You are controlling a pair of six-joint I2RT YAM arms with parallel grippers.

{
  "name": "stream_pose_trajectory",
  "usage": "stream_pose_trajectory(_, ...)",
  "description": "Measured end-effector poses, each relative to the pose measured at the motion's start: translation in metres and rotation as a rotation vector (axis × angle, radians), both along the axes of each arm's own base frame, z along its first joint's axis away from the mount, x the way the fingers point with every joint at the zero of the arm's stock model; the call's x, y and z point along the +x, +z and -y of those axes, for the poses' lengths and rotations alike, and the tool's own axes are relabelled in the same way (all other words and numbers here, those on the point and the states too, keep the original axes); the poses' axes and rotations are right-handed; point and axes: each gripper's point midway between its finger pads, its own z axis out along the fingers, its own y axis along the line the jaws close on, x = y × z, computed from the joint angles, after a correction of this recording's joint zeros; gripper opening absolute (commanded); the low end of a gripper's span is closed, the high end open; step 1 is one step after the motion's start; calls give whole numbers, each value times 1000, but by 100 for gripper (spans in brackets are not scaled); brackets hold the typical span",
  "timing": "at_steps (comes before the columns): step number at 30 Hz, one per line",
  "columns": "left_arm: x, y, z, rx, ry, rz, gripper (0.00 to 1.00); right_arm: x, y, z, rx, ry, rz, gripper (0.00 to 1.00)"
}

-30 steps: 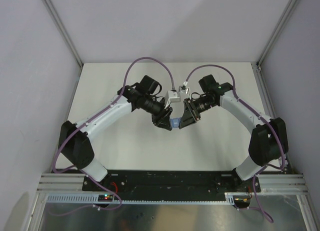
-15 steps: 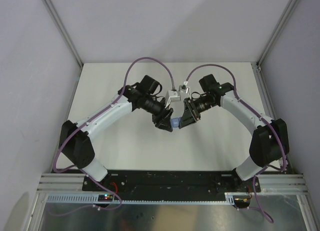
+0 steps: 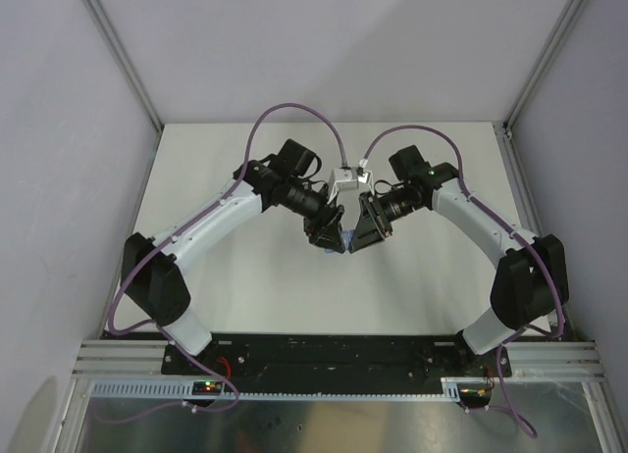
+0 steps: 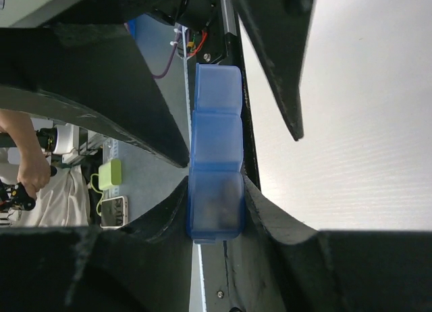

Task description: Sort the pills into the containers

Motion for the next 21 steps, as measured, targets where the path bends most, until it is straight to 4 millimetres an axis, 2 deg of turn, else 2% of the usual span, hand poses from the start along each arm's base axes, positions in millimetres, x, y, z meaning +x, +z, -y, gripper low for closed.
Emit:
stream_pose_trajectory(6, -1, -8, 5, 3, -12, -47, 51, 0, 2, 0, 4, 0, 17, 0)
stream_pose_trajectory(13, -9, -5, 6, -9, -31, -85, 5, 2, 2, 0, 8, 4, 38, 0)
stream_pose_trajectory(19, -10, -5, 7, -15, -37, -90, 0, 0, 2, 1, 6, 5, 40, 0)
stream_pose_trajectory(21, -11, -5, 7, -16, -39, -91, 9, 0, 3, 1, 5, 5, 40, 0)
